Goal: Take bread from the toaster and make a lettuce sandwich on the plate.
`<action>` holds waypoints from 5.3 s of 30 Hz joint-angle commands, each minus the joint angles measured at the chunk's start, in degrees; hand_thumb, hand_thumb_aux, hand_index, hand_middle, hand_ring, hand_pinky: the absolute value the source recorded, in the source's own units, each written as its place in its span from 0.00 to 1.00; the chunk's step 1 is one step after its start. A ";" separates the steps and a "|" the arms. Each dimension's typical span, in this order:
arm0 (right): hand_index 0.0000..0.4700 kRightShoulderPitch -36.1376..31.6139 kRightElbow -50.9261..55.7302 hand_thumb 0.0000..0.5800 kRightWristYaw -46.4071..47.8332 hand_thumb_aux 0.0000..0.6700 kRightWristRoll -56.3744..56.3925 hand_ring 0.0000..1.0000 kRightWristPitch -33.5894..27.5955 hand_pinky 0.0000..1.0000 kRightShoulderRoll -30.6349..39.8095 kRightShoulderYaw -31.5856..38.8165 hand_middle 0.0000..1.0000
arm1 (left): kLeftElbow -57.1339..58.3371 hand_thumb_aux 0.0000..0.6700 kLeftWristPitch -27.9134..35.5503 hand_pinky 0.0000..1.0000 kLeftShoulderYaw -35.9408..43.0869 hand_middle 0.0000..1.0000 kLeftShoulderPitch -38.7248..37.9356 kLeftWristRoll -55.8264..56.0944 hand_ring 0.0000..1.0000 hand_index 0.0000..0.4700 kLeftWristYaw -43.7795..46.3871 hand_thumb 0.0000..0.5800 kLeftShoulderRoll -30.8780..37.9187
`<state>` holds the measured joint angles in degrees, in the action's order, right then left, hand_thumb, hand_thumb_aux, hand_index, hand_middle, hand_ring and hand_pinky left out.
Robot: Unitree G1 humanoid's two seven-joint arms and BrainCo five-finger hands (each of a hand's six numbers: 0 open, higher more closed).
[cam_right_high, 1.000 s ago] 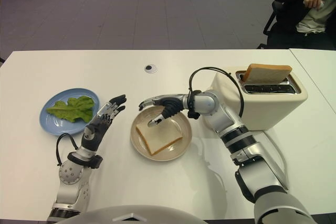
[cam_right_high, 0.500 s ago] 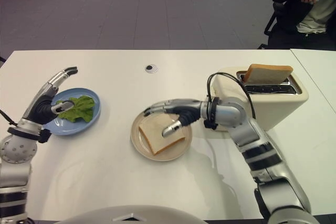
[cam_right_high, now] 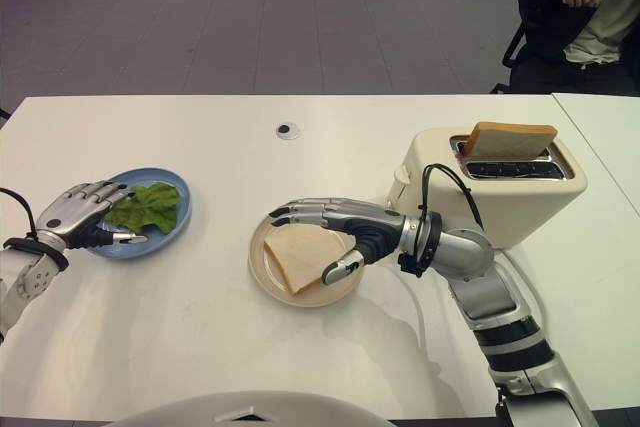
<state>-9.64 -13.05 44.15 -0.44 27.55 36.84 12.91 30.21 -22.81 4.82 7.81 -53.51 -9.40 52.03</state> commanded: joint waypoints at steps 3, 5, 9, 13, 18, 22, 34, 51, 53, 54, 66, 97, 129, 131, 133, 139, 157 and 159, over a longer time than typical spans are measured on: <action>0.00 0.67 -0.71 0.00 0.03 0.00 0.29 0.00 -0.78 0.00 -0.38 -0.06 0.00 | 4.73 0.00 -2.55 0.00 3.42 0.00 1.98 2.15 0.00 0.00 -3.13 0.00 0.54; 0.00 0.68 -0.42 0.00 0.01 0.00 0.27 0.00 -0.67 0.00 -0.48 -0.09 0.00 | 5.17 0.00 -3.11 0.00 3.77 0.00 2.55 3.01 0.00 0.00 -3.58 0.00 0.65; 0.00 0.77 -0.38 0.00 0.12 0.00 0.18 0.00 -0.43 0.00 -0.84 0.36 0.00 | 6.69 0.06 -2.75 0.00 5.39 0.00 3.53 2.74 0.00 0.06 -4.68 0.12 0.84; 0.00 0.68 -0.07 0.00 0.34 0.00 0.28 0.00 -0.06 0.00 -0.87 0.56 0.00 | 6.49 0.57 -2.23 0.00 7.10 0.00 3.51 2.65 0.00 0.57 -5.38 0.82 0.29; 0.00 0.42 0.54 0.00 0.32 0.00 -0.10 0.00 0.45 0.00 -1.17 0.95 0.00 | 6.84 0.75 -2.17 0.00 9.13 0.00 3.85 2.98 0.00 0.75 -6.15 0.94 -0.59; 0.00 0.11 1.37 0.00 0.23 0.00 -0.63 0.00 0.93 0.00 -1.39 1.40 0.00 | 5.30 0.93 -2.56 0.00 9.08 0.00 2.99 4.20 0.00 0.93 -7.07 1.00 -0.06; 0.00 -1.25 3.60 0.00 -0.78 0.00 -1.75 0.00 2.35 0.00 -2.35 1.04 0.00 | -17.41 1.00 0.71 0.00 0.44 0.00 -6.99 9.03 0.00 1.00 -5.25 1.00 2.60; 0.00 -2.71 8.73 0.00 -12.03 0.00 13.22 0.00 2.60 0.00 -4.38 -19.81 0.00 | -33.67 1.00 6.88 0.00 25.10 0.00 3.07 -13.64 0.00 1.00 -2.27 1.00 -26.89; 0.00 -2.28 8.36 0.00 -11.87 0.00 13.11 0.00 2.81 0.00 -4.74 -19.49 0.00 | -30.20 1.00 6.64 0.00 26.34 0.00 3.78 -14.79 0.00 1.00 -4.07 1.00 -27.22; 0.00 -2.19 8.28 0.00 -11.76 0.00 13.07 0.00 2.84 0.00 -4.91 -19.40 0.00 | -29.42 1.00 6.51 0.00 26.56 0.00 3.87 -14.78 0.00 1.00 -4.67 1.00 -27.34; 0.00 -1.51 7.50 0.00 -10.63 0.00 12.60 0.00 2.87 0.00 -5.89 -18.01 0.00 | -31.10 0.00 7.33 0.00 26.16 0.00 1.91 -14.51 0.00 0.00 -7.60 0.00 -25.37; 1.00 -32.47 76.93 1.00 -42.63 1.00 -39.78 0.00 27.60 0.00 29.20 -4.58 0.00 | -43.91 0.00 -2.17 0.00 8.50 0.00 -21.60 45.76 0.00 0.00 9.85 0.00 -31.41; 1.00 -43.46 43.25 1.00 37.21 1.00 13.54 0.00 -24.42 0.00 -2.02 1.75 0.00 | -32.44 0.00 -7.44 0.00 3.33 0.00 -17.55 44.57 0.00 0.00 13.26 0.00 -37.87; 1.00 -42.43 44.31 1.00 36.70 1.00 9.85 0.00 -24.35 0.00 -4.35 4.98 0.00 | -31.85 0.00 -8.08 0.00 3.32 0.00 -17.24 44.49 0.00 0.00 13.31 0.00 -38.05; 1.00 -40.61 45.29 1.00 35.59 1.00 5.42 0.00 -22.42 0.00 -5.73 8.18 0.00 | -31.77 0.00 -8.54 0.00 3.34 0.00 -17.28 44.40 0.00 0.00 13.34 0.00 -38.20; 1.00 -38.47 48.12 1.00 31.32 1.00 -0.36 0.00 -18.13 0.00 -9.32 9.99 0.00 | -32.24 0.00 -9.32 0.00 3.24 0.00 -18.22 44.33 0.00 0.00 13.84 0.00 -38.29; 1.00 -41.40 50.94 1.00 31.28 1.00 -5.14 0.00 -16.65 0.00 -8.75 9.45 0.00 | -33.84 0.00 -9.52 0.00 3.31 0.00 -19.95 43.42 0.00 0.00 14.28 0.00 -38.49; 1.00 -42.14 52.03 1.00 30.90 1.00 -5.67 0.00 -16.23 0.00 -8.77 9.27 0.00 | -34.00 0.00 -9.47 0.00 3.31 0.00 -20.01 43.49 0.00 0.00 14.40 0.00 -38.46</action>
<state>-50.46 37.69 75.29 -5.26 10.90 27.37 22.57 -3.29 -32.52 8.28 -11.59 -9.65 4.46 13.55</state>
